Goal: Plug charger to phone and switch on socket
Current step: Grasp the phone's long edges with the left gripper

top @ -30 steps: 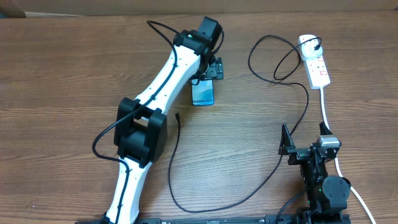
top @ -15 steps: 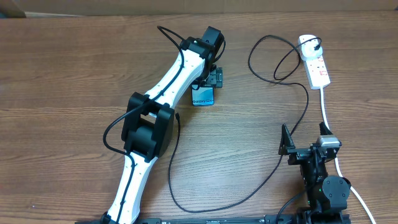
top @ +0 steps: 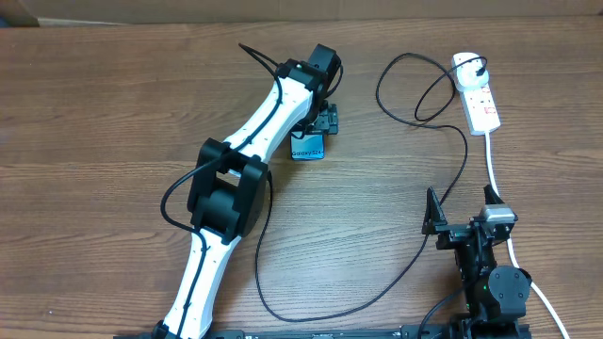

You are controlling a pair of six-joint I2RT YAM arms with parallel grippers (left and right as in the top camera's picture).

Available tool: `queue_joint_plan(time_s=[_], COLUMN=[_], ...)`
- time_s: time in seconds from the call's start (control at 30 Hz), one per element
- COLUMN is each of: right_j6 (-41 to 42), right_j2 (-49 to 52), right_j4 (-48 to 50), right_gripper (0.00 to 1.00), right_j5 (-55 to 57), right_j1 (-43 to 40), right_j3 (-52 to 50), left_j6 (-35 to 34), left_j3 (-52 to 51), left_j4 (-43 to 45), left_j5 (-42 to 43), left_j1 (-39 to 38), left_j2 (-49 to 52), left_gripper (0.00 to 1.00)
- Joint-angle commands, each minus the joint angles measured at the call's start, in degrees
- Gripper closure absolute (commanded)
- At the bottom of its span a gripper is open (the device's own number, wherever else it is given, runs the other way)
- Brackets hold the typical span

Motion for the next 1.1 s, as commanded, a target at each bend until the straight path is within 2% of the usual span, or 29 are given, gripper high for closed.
queue_joint_plan(time_s=[0.0, 0.8, 1.07], right_j6=[0.22, 0.20, 0.20], right_j2=[-0.57, -0.57, -0.57], right_j4=[0.33, 0.33, 0.33], right_gripper=[0.00, 0.00, 0.00], right_j5=[0.52, 0.52, 0.52], right_j1=[0.37, 0.37, 0.37], right_j3=[-0.59, -0.59, -0.59], left_j6=[-3.89, -3.26, -3.21], left_j3=[0.55, -1.68, -5.18], left_j4=[1.25, 1.75, 4.72], left_j5=[-0.57, -1.40, 0.39], left_j1=[-0.37, -0.37, -0.37], left_j2=[1.14, 1.14, 1.14], left_gripper=[0.00, 0.00, 0.00])
